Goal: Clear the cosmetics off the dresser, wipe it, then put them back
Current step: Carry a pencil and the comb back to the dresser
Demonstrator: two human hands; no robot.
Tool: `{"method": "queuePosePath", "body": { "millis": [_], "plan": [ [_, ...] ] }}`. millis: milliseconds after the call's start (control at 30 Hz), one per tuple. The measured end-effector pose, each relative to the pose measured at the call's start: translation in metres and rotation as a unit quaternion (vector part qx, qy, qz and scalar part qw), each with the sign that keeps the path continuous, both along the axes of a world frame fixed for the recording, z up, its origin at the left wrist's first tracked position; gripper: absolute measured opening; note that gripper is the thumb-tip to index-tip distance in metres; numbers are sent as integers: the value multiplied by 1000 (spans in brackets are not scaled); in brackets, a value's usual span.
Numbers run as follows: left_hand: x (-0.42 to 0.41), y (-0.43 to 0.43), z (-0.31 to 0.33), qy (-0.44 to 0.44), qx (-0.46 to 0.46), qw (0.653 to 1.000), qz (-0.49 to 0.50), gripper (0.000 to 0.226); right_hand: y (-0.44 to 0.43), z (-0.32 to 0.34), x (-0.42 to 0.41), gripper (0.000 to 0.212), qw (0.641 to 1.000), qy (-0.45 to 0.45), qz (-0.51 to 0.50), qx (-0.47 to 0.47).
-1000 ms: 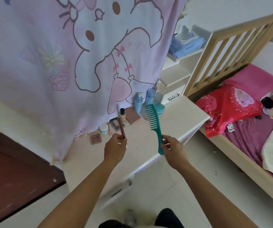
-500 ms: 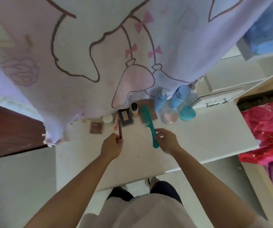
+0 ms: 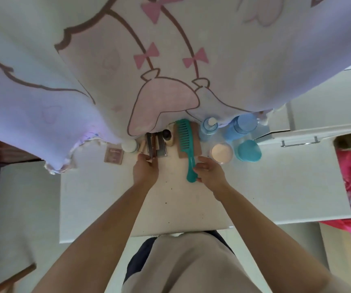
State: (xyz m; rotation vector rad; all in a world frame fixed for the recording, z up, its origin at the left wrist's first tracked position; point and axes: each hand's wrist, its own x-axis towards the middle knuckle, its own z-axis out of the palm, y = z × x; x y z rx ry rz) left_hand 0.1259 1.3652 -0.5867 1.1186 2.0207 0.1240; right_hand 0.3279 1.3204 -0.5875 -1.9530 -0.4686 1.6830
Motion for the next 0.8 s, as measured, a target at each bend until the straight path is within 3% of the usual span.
{"method": "queuePosePath", "body": {
  "millis": [100,200,333,433,567,800],
  "plan": [
    [0,1,9,19,-16,1000,-19,38,3,9,6,42,996,-56,73,-2],
    [-3,-9,23,27,11,999,-44,45,-5,24,7,41,967,-179,176,33],
    [-20,-34,49,66,106,990,-66,43,-22,38,-6,37,905,-325,228,151],
    [-46,-59,65,132,185,970,-92,43,-22,44,-26,40,834,-392,284,266],
    [-89,-95,88,218,241,942,-83,48,-9,61,-64,54,737,-426,370,372],
    [-203,-166,165,304,322,896,-30,57,-20,108,-193,65,653,-404,407,494]
  ]
}}
